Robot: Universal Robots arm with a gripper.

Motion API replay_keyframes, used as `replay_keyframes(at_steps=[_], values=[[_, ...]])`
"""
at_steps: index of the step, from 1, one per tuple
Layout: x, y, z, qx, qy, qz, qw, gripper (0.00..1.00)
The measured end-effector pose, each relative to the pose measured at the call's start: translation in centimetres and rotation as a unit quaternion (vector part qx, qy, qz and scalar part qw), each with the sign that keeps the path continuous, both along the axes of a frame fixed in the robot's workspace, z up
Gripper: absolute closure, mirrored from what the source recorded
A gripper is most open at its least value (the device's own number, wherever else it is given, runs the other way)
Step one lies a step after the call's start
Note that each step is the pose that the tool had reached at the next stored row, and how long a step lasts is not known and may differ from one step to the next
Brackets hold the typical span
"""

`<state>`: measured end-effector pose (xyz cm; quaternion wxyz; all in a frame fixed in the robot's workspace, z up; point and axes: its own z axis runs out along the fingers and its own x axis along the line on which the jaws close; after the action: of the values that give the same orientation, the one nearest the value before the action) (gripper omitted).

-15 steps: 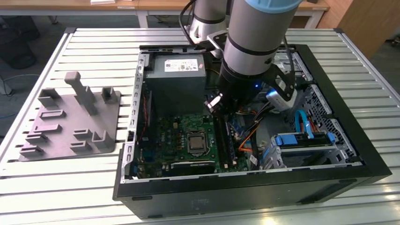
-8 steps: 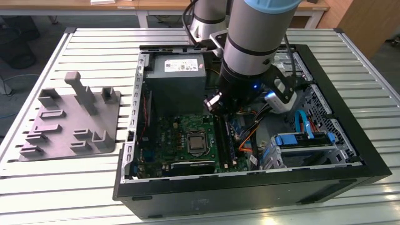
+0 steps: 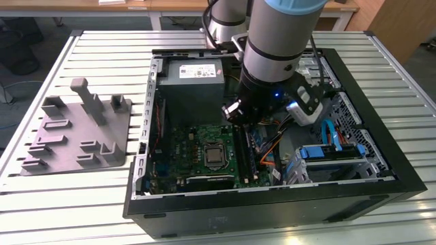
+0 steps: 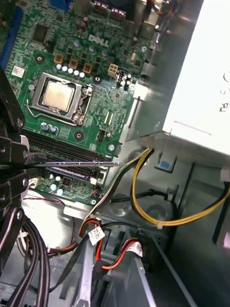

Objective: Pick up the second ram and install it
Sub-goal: 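Insert the second ram into the second slot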

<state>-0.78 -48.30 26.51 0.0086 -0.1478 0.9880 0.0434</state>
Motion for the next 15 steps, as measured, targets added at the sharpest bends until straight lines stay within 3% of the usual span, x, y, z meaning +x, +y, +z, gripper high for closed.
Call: replay_keyframes(at_steps=[8,15], values=[[0.00,0.00,-0.01,0.0000,0.0000,-0.040,0.9992,0.86],[0.00,0.00,-0.02,0.0000,0.0000,-0.078,0.9969,0.86]])
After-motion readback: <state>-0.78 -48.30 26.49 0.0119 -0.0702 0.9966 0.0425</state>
